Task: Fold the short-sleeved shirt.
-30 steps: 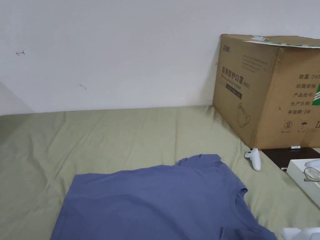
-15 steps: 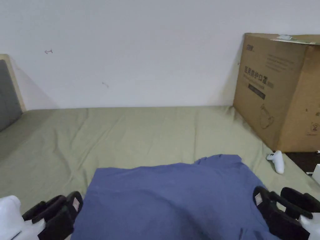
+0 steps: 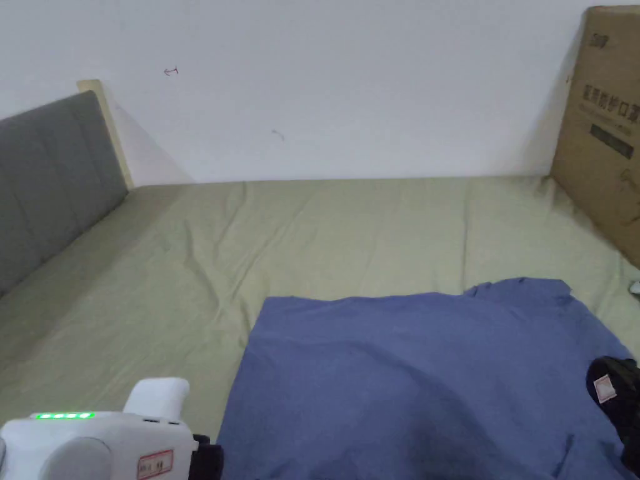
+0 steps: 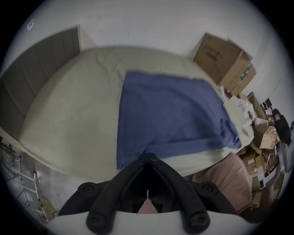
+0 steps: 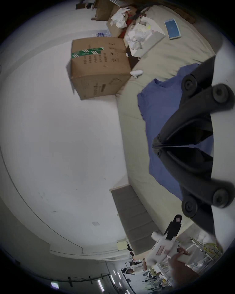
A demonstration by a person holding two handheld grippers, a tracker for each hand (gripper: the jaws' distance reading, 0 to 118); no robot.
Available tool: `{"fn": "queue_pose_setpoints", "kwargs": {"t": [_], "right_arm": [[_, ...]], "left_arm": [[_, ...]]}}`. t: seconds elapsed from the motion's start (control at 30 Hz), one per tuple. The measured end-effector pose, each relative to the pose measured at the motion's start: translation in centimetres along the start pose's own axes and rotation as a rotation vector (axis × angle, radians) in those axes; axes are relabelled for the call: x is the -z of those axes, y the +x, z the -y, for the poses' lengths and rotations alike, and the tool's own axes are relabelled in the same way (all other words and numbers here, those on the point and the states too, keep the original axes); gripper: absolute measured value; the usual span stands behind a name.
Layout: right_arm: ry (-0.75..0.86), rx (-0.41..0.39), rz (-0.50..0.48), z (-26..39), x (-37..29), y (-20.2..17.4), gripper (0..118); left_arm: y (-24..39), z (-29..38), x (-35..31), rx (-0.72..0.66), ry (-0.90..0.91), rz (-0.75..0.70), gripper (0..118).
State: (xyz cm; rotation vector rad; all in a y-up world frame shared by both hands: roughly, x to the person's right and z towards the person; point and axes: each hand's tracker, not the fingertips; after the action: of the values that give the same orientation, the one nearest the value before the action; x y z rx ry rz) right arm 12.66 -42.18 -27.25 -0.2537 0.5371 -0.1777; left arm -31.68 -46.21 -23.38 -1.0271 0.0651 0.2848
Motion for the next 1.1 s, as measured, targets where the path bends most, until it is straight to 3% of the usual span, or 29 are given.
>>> {"fn": "queue_pose_setpoints", "kwargs": {"t": [0.07,0.1,0.13,0.17,0.2,0.3,0.43,0.47,0.5,0.53,0.57,0.63,0.73,0.9,0.97,1.0,1.07,1.1], "right_arm": [[-0.068,0.022,-0.007,0.8,0.6,0.3,1],[-0.095,0.035,-0.007,1.2,0.9,0.5,1],[-0.112,0.047,-0.010,1.5,1.0,0.6,1],[-0.119,0.053,-0.010,1.7,1.1,0.8,1],[-0.130,0.059,-0.008,1.9,1.2,1.0,1],[-0.174,0.072,0.011,2.2,1.6,1.5,1],[-0.211,0.107,0.051,2.5,2.1,2.3,1],[-0.215,0.122,0.060,2.6,2.1,2.5,1],[-0.220,0.141,0.070,2.7,2.3,2.7,1],[-0.229,0.168,0.082,2.9,2.4,3.1,1],[-0.236,0.190,0.089,3.0,2.5,3.4,1],[-0.248,0.244,0.093,3.1,2.7,4.1,1],[-0.244,0.281,0.097,3.1,2.2,5.3,1],[-0.260,0.292,0.150,2.4,1.2,9.7,1],[-0.353,0.323,0.226,2.4,1.6,12.0,1],[-0.449,0.334,0.251,2.5,2.3,13.5,6],[-0.677,0.360,0.269,3.9,4.0,16.4,81],[-0.741,0.372,0.292,5.2,4.6,17.7,103]], "left_arm": [[-1.5,0.7,2.5,-0.026,-0.027,-0.028,0],[-2.7,1.2,3.6,-0.057,-0.033,-0.034,12],[-3.6,1.3,4.5,-0.108,-0.032,-0.049,60],[-4.3,1.5,5.4,-0.135,-0.038,-0.060,99],[-4.9,1.7,6.1,-0.148,-0.026,-0.056,114],[-5.4,2.2,6.9,-0.138,-0.001,-0.038,111],[-2.8,3.0,6.4,0.016,0.089,0.005,111],[-2.3,2.9,6.2,0.055,0.095,0.005,109],[-1.7,2.9,6.0,0.093,0.098,-0.002,99],[-1.3,2.8,6.1,0.109,0.083,-0.010,56],[-1.1,2.6,6.3,0.117,0.066,-0.028,0],[-0.8,2.5,7.8,0.116,0.002,-0.148,0],[-1.3,2.4,8.0,0.067,-0.006,-0.035,0],[-2.1,3.6,6.7,0.023,0.094,-0.057,0],[-2.6,3.9,6.1,-0.014,0.124,-0.057,0],[-2.7,4.1,5.8,-0.029,0.140,-0.054,0],[-3.3,4.4,5.6,-0.042,0.161,-0.053,0],[-3.3,4.5,5.4,-0.042,0.169,-0.048,0]]}}
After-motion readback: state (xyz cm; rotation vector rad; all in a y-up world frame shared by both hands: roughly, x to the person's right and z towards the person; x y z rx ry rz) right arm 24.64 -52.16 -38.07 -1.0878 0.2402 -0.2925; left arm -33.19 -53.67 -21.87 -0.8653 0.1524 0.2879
